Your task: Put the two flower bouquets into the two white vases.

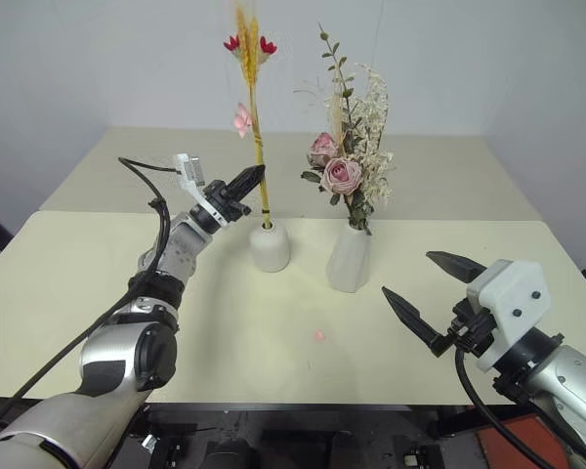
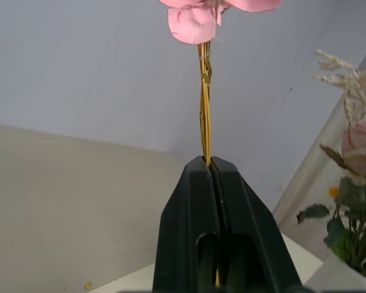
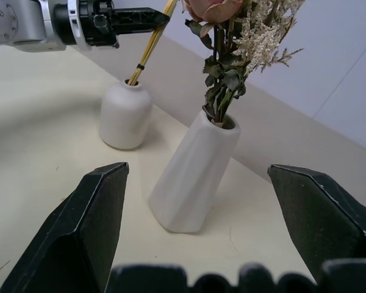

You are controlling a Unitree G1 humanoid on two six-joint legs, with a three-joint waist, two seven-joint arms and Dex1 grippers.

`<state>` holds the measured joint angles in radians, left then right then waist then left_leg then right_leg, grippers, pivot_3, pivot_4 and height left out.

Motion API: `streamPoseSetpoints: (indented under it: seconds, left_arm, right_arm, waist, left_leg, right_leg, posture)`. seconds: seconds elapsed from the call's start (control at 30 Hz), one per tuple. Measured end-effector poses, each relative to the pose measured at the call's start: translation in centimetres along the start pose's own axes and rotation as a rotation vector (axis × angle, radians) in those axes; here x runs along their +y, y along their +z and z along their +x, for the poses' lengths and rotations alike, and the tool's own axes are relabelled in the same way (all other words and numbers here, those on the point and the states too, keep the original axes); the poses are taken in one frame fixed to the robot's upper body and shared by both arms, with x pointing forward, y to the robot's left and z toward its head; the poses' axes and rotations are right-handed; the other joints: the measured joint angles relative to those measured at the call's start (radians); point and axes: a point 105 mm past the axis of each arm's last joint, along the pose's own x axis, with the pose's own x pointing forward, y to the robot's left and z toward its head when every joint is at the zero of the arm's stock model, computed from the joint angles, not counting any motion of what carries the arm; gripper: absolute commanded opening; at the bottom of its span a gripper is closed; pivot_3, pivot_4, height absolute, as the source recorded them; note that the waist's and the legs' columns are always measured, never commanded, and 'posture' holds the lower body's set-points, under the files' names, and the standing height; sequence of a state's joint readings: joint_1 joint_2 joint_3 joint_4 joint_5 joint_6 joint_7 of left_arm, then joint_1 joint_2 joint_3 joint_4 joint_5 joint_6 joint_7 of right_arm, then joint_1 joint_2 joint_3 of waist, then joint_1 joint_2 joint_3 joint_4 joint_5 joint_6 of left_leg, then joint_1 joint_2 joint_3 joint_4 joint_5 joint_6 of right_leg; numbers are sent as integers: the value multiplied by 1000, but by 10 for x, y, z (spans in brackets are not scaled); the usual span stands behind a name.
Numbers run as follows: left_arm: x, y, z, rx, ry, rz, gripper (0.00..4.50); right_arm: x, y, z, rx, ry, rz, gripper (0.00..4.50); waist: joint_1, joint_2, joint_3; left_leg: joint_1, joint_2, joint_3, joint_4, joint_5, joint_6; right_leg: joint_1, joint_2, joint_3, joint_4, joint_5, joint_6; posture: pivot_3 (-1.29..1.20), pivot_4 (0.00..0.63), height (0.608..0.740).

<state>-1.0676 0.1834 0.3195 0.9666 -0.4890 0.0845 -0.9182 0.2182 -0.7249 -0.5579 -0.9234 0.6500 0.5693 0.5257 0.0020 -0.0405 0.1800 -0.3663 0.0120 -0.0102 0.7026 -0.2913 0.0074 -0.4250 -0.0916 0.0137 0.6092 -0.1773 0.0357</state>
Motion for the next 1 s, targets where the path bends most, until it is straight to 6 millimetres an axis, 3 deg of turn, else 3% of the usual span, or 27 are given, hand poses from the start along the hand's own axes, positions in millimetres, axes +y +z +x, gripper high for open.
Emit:
streamPoseSetpoints:
  seconds: [0.43,1.0]
  left_arm:
    - [-8,-3,-5,-17,-58,144,32]
    - [-17,-11,-5,7,-117,175,32]
  right_arm:
    - [-1,2,0,-15,-7,-9,4324]
    - [-3,-3,-2,-13,-26,-8,4324]
  waist:
    - [1,0,0]
    - [2,0,0]
  left_leg:
    - [0,0,0,0,0,0]
    - [0,0,0,0,0,0]
  right_leg:
    - [0,0,0,0,0,0]
    - [0,0,0,0,0,0]
  posture:
    - [0,150,740]
    - [0,150,740]
